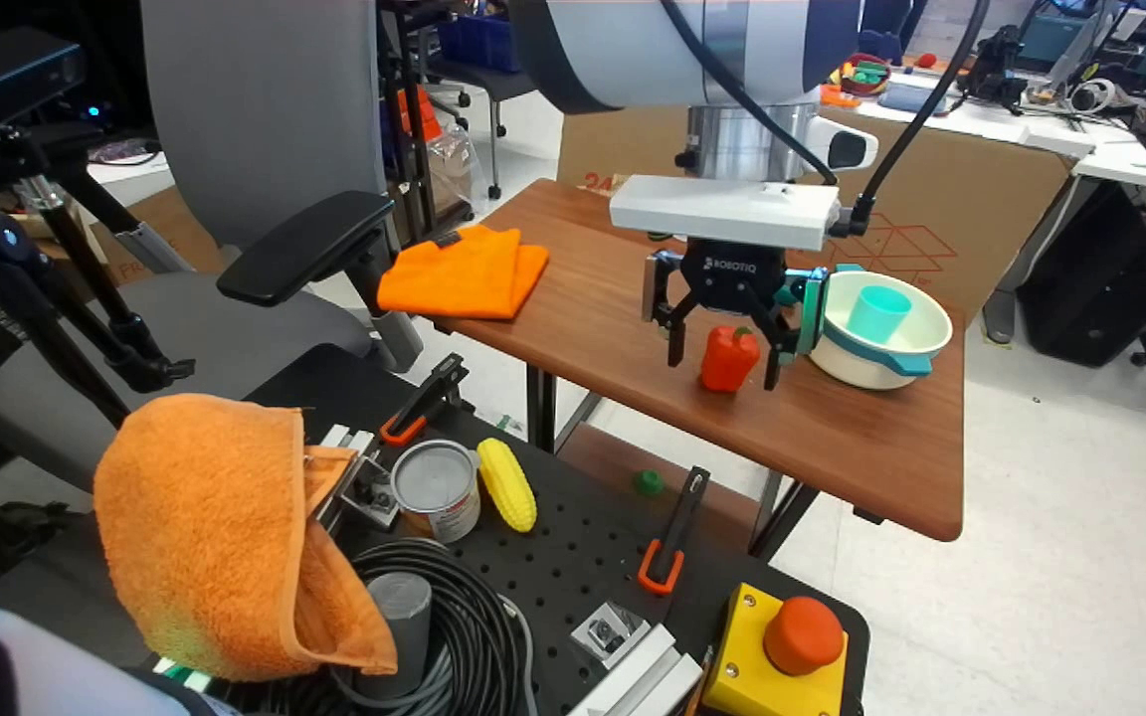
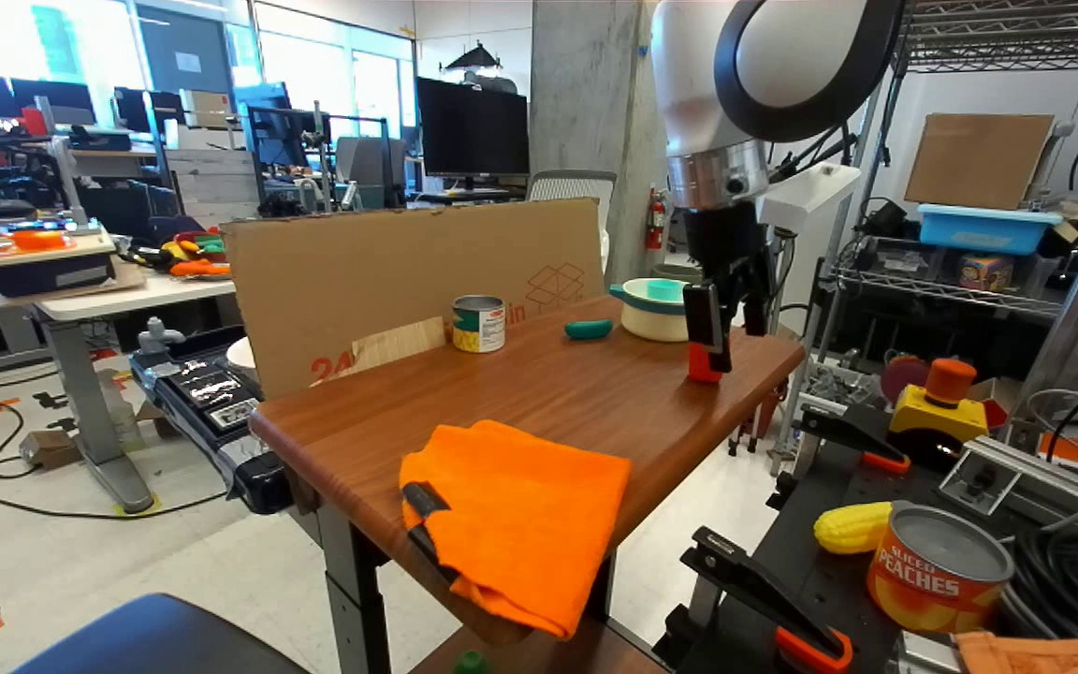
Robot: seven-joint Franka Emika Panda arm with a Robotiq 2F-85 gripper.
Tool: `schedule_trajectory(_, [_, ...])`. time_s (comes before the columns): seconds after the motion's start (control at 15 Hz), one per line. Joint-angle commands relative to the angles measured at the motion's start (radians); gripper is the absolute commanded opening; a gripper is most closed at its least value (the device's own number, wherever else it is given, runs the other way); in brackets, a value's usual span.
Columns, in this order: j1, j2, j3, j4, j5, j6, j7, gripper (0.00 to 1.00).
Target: Move the orange pepper closer to the edge
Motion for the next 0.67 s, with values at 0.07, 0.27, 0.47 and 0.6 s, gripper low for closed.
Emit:
schedule_trajectory(0.07, [-0.029, -0.226, 0.033, -0.104, 0.102, -0.151, -0.162, 1.00])
schedule_trajectory(0.27, [-0.030, -0.386, 0.046, -0.148, 0.208, -0.216, -0.251, 1.00])
schedule_trajectory(0.47, [-0.030, -0.360, 0.050, -0.107, 0.204, -0.246, -0.215, 1.00])
schedule_trajectory(0.6, [-0.030, -0.428, 0.053, -0.131, 0.214, -0.269, -0.219, 1.00])
